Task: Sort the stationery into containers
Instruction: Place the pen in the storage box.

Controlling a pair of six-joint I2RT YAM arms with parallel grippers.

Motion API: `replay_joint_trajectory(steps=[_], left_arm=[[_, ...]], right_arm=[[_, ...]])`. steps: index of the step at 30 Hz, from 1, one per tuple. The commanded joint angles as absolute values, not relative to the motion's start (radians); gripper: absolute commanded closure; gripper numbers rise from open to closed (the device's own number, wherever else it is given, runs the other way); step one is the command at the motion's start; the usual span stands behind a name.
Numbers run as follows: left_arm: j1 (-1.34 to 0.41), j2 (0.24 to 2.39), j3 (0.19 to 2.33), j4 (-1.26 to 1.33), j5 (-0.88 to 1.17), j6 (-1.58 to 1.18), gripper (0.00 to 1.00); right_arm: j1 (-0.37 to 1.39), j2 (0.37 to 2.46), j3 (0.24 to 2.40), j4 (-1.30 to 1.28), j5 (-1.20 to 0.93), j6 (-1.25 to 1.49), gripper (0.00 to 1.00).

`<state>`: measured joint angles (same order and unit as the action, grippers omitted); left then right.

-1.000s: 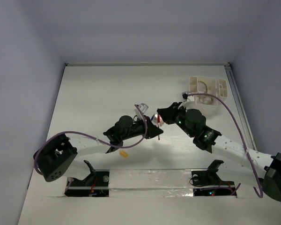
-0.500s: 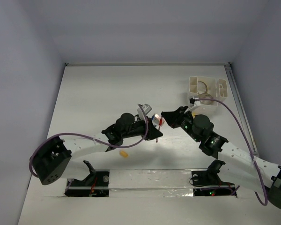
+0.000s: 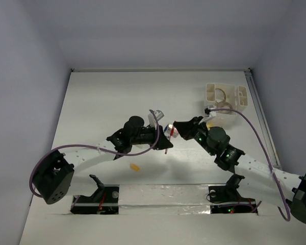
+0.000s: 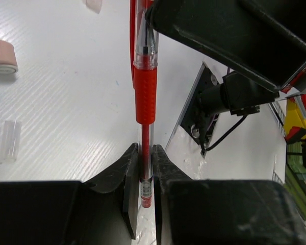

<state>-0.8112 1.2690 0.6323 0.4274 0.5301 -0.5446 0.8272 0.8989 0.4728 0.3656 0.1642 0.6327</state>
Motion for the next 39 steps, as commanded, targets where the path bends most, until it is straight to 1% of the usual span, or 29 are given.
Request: replay_joint_trajectory(steps=[1, 3, 8, 14, 18, 20, 22, 23, 25, 26, 27, 28, 29, 30, 31, 32, 33, 35, 39], left_arm=[[-0.703, 1.192, 0.785, 0.719, 0.413, -0.574, 1.0], [-0.689, 1.19, 0.796, 0.736, 0.451, -0.6, 1.0], [-0.689, 1.186, 0.836, 0.744, 0.491, -0.631, 1.0], [-0.698, 1.154, 0.782, 0.664, 0.428, -0.592, 1.0], [-0.698, 1.077, 0.746, 0.56, 0.341, -0.531, 1.0], [-0.698, 1.036, 0.721, 0.51, 0.298, -0.514, 1.0], [-0.698, 1.011, 0.697, 0.5, 0.287, -0.509, 1.0], [-0.698, 1.009, 0.668, 0.506, 0.294, -0.514, 1.0], [-0.698, 1.02, 0.625, 0.523, 0.319, -0.532, 1.0], [-0.698, 1.026, 0.611, 0.56, 0.339, -0.541, 1.0], [-0.698, 1.035, 0.595, 0.583, 0.382, -0.551, 1.0], [-0.698, 1.04, 0.582, 0.609, 0.406, -0.561, 1.0], [-0.698, 1.046, 0.56, 0.656, 0.455, -0.577, 1.0], [-0.698, 1.051, 0.554, 0.673, 0.475, -0.584, 1.0], [-0.698, 1.058, 0.548, 0.687, 0.488, -0.591, 1.0], [-0.698, 1.06, 0.542, 0.698, 0.497, -0.592, 1.0], [-0.698, 1.066, 0.538, 0.701, 0.518, -0.591, 1.0], [-0.698, 1.072, 0.538, 0.715, 0.54, -0.591, 1.0], [-0.718, 1.078, 0.532, 0.765, 0.577, -0.603, 1.0]], right_arm=[[0.96, 0.945, 0.4, 0.143, 0.008, 0.64, 1.0], [0.971, 0.962, 0.399, 0.147, 0.052, 0.647, 1.0], [0.983, 0.977, 0.397, 0.181, 0.08, 0.658, 1.0], [0.983, 0.994, 0.501, 0.175, 0.164, 0.65, 1.0], [0.983, 0.963, 0.587, 0.046, 0.244, 0.579, 1.0], [0.956, 0.918, 0.621, 0.006, 0.242, 0.549, 0.99], [0.927, 0.89, 0.649, -0.058, 0.195, 0.5, 0.94], [0.892, 0.878, 0.673, -0.066, 0.172, 0.48, 0.83], [0.853, 0.855, 0.699, -0.071, 0.045, 0.413, 0.72], [0.838, 0.851, 0.712, -0.066, 0.011, 0.393, 0.59], [0.809, 0.848, 0.738, -0.058, -0.082, 0.356, 0.53], [0.795, 0.85, 0.756, -0.057, -0.118, 0.342, 0.47], [0.779, 0.856, 0.774, -0.055, -0.15, 0.33, 0.36], [0.767, 0.862, 0.793, -0.054, -0.22, 0.318, 0.34], [0.746, 0.874, 0.833, -0.049, -0.248, 0.304, 0.31], [0.746, 0.88, 0.85, -0.041, -0.27, 0.301, 0.24], [0.736, 0.89, 0.865, -0.025, -0.308, 0.298, 0.22], [0.726, 0.932, 0.905, -0.012, -0.34, 0.302, 0.19], [0.726, 1.021, 0.954, 0.02, -0.362, 0.325, 0.17]])
